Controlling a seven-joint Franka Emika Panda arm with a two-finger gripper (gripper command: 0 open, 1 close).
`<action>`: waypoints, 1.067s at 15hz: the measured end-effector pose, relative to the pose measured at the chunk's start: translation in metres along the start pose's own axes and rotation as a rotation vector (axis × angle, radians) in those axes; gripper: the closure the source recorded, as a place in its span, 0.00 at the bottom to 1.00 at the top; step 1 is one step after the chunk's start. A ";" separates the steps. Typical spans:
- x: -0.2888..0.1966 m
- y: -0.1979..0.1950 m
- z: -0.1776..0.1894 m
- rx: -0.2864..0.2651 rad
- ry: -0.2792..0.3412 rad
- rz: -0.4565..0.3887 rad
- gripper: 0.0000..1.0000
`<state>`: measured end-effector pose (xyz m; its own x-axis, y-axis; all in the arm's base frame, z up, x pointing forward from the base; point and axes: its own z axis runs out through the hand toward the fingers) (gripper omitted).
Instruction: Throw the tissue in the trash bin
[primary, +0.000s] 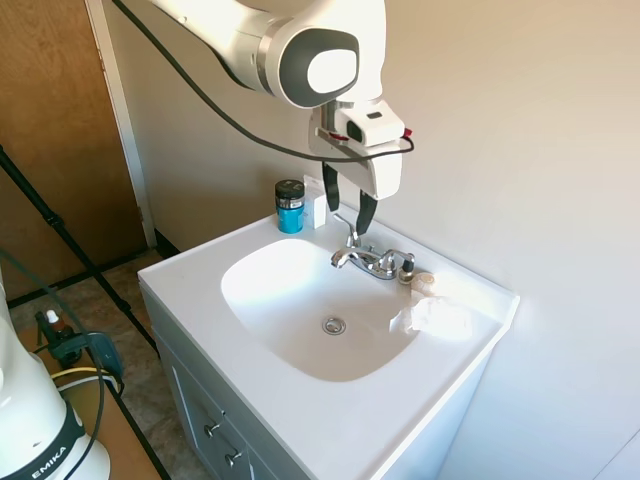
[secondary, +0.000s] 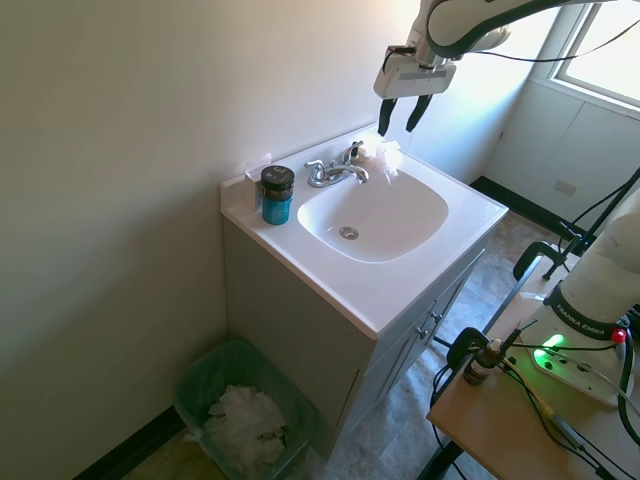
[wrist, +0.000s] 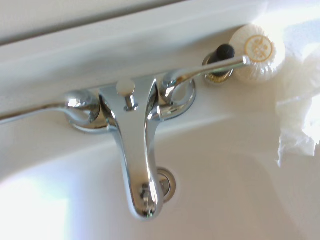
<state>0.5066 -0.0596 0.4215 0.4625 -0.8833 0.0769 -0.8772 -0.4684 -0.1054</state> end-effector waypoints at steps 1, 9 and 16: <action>0.007 -0.006 0.000 0.001 0.002 0.018 0.00; 0.087 -0.013 0.021 -0.014 0.000 0.179 0.00; 0.161 -0.002 0.073 -0.059 -0.016 0.332 0.00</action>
<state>0.5925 -0.2020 0.3612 0.1519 -0.9879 0.0327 -0.9860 -0.1538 -0.0649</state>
